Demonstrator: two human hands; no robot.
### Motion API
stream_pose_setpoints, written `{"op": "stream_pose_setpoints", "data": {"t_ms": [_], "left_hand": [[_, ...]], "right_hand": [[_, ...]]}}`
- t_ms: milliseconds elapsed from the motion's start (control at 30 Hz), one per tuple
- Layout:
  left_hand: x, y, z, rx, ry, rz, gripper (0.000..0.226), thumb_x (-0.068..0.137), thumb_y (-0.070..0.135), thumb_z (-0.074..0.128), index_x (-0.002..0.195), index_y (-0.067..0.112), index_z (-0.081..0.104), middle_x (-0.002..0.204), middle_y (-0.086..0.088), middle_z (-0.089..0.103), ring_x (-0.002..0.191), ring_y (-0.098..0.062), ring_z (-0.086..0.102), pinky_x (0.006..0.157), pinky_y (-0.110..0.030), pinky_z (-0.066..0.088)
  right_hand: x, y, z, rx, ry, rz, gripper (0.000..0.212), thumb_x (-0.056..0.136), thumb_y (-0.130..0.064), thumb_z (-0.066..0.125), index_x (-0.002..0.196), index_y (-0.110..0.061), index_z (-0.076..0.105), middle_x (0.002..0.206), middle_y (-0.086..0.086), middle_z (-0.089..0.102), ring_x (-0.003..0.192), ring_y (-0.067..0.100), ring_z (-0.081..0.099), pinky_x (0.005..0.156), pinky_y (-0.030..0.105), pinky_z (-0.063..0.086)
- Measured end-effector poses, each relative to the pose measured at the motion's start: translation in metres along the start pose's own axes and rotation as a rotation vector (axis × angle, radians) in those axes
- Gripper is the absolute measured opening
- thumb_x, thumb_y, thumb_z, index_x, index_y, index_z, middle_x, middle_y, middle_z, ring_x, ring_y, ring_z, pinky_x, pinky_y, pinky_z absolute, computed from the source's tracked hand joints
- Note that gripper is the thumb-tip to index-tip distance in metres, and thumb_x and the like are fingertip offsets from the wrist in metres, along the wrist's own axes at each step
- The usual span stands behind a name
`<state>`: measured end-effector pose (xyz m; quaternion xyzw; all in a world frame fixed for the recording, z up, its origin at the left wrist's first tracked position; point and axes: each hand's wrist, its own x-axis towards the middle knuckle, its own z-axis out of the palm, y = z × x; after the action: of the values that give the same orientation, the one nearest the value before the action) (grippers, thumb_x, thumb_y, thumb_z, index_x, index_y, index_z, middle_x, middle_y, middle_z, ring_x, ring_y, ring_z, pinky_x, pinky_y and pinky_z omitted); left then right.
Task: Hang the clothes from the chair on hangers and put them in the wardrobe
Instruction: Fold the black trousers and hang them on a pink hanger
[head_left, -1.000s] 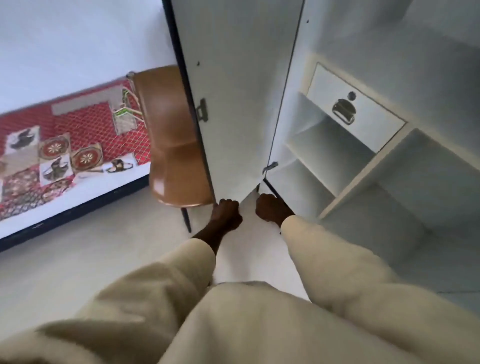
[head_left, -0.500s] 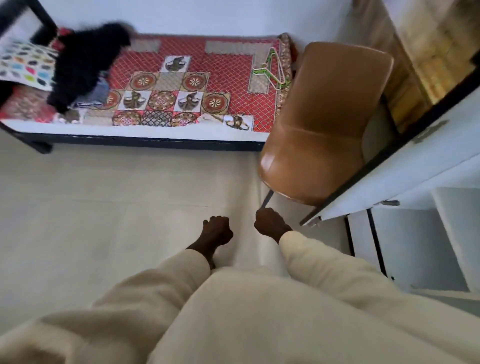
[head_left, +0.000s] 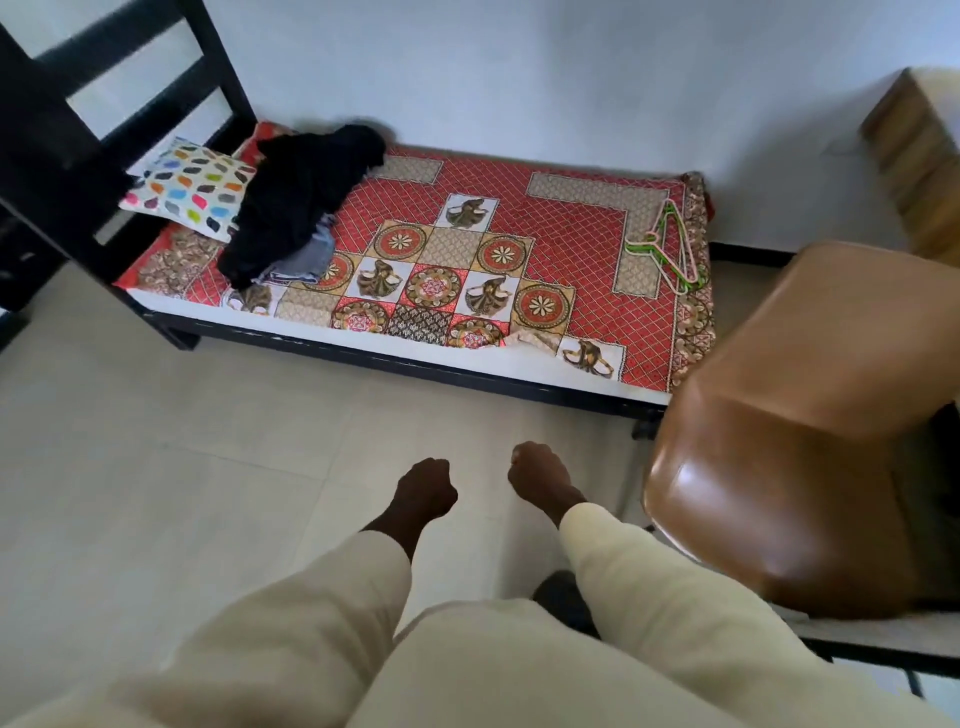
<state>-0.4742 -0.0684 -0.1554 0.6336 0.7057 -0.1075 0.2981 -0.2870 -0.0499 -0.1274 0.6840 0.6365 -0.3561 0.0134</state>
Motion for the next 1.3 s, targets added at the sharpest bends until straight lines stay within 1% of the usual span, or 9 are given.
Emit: {"op": "stream_pose_setpoints", "data": {"t_ms": [400, 567, 667, 733, 833, 967, 1100, 1200, 1300], "left_hand": [[0.206, -0.042, -0.158, -0.141, 0.14, -0.02, 0.029, 0.092, 0.019, 0.051, 0.118, 0.008, 0.057, 0.125, -0.01, 0.058, 0.121, -0.027, 0.051, 0.097, -0.033, 0.043], [0.284, -0.076, -0.25, -0.247, 0.192, -0.12, 0.022, 0.093, 0.019, 0.05, 0.108, 0.007, 0.061, 0.117, -0.013, 0.063, 0.114, -0.031, 0.057, 0.094, -0.036, 0.047], [0.321, -0.102, -0.291, -0.296, 0.177, -0.172, 0.023, 0.09, 0.017, 0.052, 0.108, 0.006, 0.062, 0.119, -0.014, 0.064, 0.116, -0.032, 0.058, 0.095, -0.035, 0.047], [0.352, -0.124, -0.318, -0.289, 0.162, -0.177, 0.026, 0.091, 0.013, 0.052, 0.113, 0.003, 0.061, 0.123, -0.014, 0.062, 0.12, -0.031, 0.057, 0.095, -0.032, 0.044], [0.4, -0.162, -0.358, -0.312, 0.137, -0.263, 0.032, 0.089, 0.015, 0.052, 0.12, 0.009, 0.059, 0.129, -0.013, 0.059, 0.121, -0.031, 0.055, 0.097, -0.035, 0.045], [0.493, -0.231, -0.413, -0.331, 0.124, -0.237, 0.033, 0.085, 0.011, 0.051, 0.117, 0.01, 0.058, 0.128, -0.012, 0.06, 0.118, -0.029, 0.056, 0.095, -0.034, 0.048], [0.59, -0.306, -0.478, -0.381, 0.066, -0.264, 0.032, 0.095, 0.015, 0.053, 0.125, 0.005, 0.06, 0.126, -0.013, 0.062, 0.118, -0.03, 0.058, 0.091, -0.029, 0.044], [0.657, -0.36, -0.509, -0.347, 0.018, -0.27, 0.039, 0.093, 0.02, 0.055, 0.129, 0.005, 0.055, 0.135, -0.016, 0.056, 0.126, -0.033, 0.052, 0.101, -0.035, 0.041], [0.733, -0.411, -0.528, -0.359, 0.013, -0.297, 0.037, 0.089, 0.019, 0.056, 0.123, 0.005, 0.059, 0.128, -0.019, 0.06, 0.122, -0.037, 0.055, 0.097, -0.038, 0.044]], "right_hand": [[0.244, -0.123, -0.088, -0.066, 0.008, -0.109, 0.026, 0.09, -0.01, 0.048, 0.108, -0.002, 0.065, 0.111, 0.017, 0.066, 0.103, 0.034, 0.062, 0.085, 0.036, 0.051], [0.34, -0.201, -0.136, 0.006, -0.108, -0.195, 0.03, 0.096, -0.004, 0.046, 0.118, 0.005, 0.064, 0.121, 0.02, 0.064, 0.114, 0.036, 0.06, 0.095, 0.038, 0.049], [0.395, -0.241, -0.148, -0.058, -0.085, -0.165, 0.029, 0.089, -0.003, 0.049, 0.114, 0.001, 0.064, 0.113, 0.017, 0.068, 0.101, 0.031, 0.066, 0.079, 0.034, 0.055], [0.427, -0.276, -0.157, -0.067, -0.078, -0.18, 0.038, 0.087, -0.006, 0.05, 0.124, -0.004, 0.059, 0.118, 0.015, 0.066, 0.102, 0.03, 0.066, 0.079, 0.036, 0.056], [0.469, -0.321, -0.165, -0.086, -0.101, -0.191, 0.046, 0.09, -0.009, 0.05, 0.136, -0.008, 0.05, 0.132, 0.014, 0.059, 0.117, 0.033, 0.058, 0.093, 0.039, 0.05], [0.558, -0.383, -0.161, -0.045, -0.07, -0.1, 0.05, 0.088, -0.009, 0.046, 0.139, -0.011, 0.046, 0.129, 0.017, 0.061, 0.11, 0.034, 0.062, 0.089, 0.041, 0.053], [0.645, -0.46, -0.143, -0.03, -0.125, 0.022, 0.063, 0.09, -0.008, 0.049, 0.15, -0.008, 0.03, 0.135, 0.019, 0.055, 0.118, 0.035, 0.058, 0.093, 0.04, 0.049], [0.702, -0.514, -0.129, -0.04, -0.163, 0.04, 0.059, 0.089, -0.006, 0.051, 0.146, -0.004, 0.034, 0.132, 0.019, 0.056, 0.116, 0.035, 0.058, 0.091, 0.041, 0.051], [0.766, -0.562, -0.112, 0.035, -0.151, 0.063, 0.053, 0.089, -0.006, 0.05, 0.141, -0.008, 0.042, 0.129, 0.014, 0.059, 0.107, 0.03, 0.061, 0.084, 0.04, 0.053]]}}
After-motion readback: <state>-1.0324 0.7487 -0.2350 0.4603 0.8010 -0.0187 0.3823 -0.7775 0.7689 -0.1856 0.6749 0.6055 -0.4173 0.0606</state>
